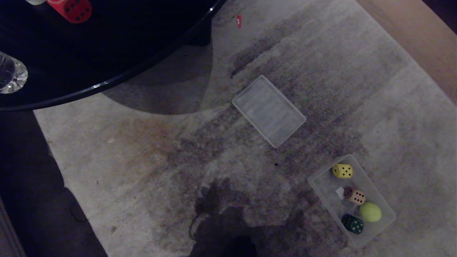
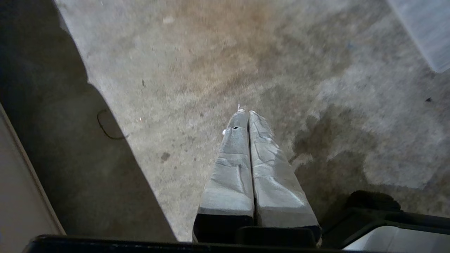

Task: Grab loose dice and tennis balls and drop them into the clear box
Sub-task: Put the ball in the box

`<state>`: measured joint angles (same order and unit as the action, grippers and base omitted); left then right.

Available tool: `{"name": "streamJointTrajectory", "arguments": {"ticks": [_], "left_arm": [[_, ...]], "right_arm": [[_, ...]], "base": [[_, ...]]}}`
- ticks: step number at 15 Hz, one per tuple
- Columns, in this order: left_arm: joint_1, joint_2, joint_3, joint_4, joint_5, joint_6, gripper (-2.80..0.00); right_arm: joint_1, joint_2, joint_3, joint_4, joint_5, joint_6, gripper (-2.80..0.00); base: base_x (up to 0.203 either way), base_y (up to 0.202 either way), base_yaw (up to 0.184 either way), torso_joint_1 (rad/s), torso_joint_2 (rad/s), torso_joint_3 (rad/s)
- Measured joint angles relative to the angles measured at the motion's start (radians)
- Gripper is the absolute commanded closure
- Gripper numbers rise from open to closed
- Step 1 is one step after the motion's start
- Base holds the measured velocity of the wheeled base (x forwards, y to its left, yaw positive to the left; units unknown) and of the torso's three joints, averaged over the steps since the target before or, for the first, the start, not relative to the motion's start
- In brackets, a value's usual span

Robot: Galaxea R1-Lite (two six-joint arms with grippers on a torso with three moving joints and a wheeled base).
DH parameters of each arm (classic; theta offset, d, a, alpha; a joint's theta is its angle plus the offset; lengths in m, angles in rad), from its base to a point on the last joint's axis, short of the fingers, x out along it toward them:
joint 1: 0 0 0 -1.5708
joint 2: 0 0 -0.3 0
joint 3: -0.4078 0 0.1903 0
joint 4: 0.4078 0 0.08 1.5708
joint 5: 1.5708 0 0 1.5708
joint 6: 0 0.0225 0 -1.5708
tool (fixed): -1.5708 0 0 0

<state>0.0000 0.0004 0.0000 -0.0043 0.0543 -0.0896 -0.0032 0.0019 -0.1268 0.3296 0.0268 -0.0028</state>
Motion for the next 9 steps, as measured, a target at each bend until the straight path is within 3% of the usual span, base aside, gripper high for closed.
{"name": "streamJointTrajectory", "arguments": {"ticks": [5, 9], "left_arm": [[0.000, 0.000, 0.000, 0.001, -0.001, 0.001, 0.00], [0.000, 0.000, 0.000, 0.000, -0.001, -0.003, 0.00]], "right_arm": [[0.000, 0.000, 0.000, 0.000, 0.000, 0.000, 0.00], [0.000, 0.000, 0.000, 0.000, 0.000, -0.003, 0.00]], "base": [[0.000, 0.000, 0.000, 0.002, 0.00, -0.197], [0.000, 0.000, 0.000, 0.004, 0.00, -0.066]]}}
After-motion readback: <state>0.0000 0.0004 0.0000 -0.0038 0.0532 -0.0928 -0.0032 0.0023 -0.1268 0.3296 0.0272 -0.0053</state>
